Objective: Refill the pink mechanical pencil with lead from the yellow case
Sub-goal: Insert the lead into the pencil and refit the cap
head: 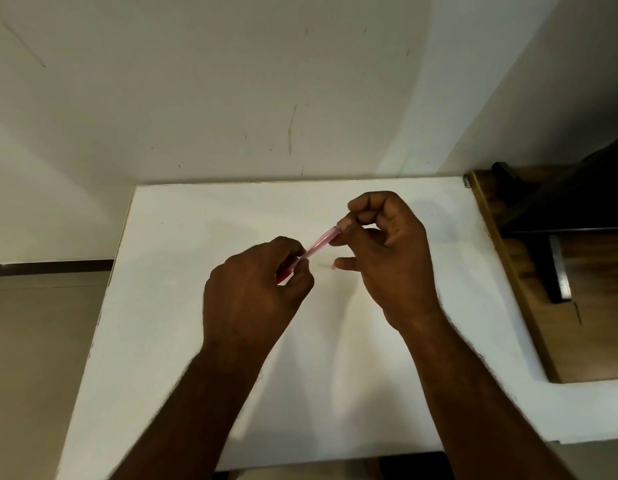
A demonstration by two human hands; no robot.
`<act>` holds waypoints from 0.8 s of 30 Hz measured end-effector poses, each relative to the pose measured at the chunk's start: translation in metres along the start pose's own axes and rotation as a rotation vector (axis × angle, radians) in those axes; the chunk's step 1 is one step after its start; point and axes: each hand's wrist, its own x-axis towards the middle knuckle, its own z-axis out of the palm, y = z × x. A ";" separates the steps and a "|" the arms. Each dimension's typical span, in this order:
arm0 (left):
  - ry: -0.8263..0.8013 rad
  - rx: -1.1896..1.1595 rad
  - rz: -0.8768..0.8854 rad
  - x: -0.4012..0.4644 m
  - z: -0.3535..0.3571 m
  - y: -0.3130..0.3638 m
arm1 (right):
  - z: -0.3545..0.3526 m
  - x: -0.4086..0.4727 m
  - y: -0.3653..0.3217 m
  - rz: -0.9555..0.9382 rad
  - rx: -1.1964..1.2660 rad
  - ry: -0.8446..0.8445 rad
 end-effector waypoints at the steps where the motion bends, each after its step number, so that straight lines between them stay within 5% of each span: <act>1: -0.004 -0.003 -0.009 0.000 0.000 -0.001 | -0.001 0.001 0.001 0.022 0.015 -0.018; 4: -0.012 -0.004 -0.043 0.001 -0.001 -0.002 | -0.012 0.006 0.006 0.040 0.006 0.044; 7: -0.022 -0.021 -0.062 0.002 -0.001 -0.003 | -0.026 0.012 0.020 -0.002 -0.355 0.148; 12: -0.033 -0.022 -0.061 0.003 0.000 -0.004 | -0.021 0.007 0.043 0.021 -0.896 -0.044; 24: -0.051 -0.013 -0.059 0.002 0.000 -0.005 | -0.009 0.006 0.051 0.048 -1.029 -0.055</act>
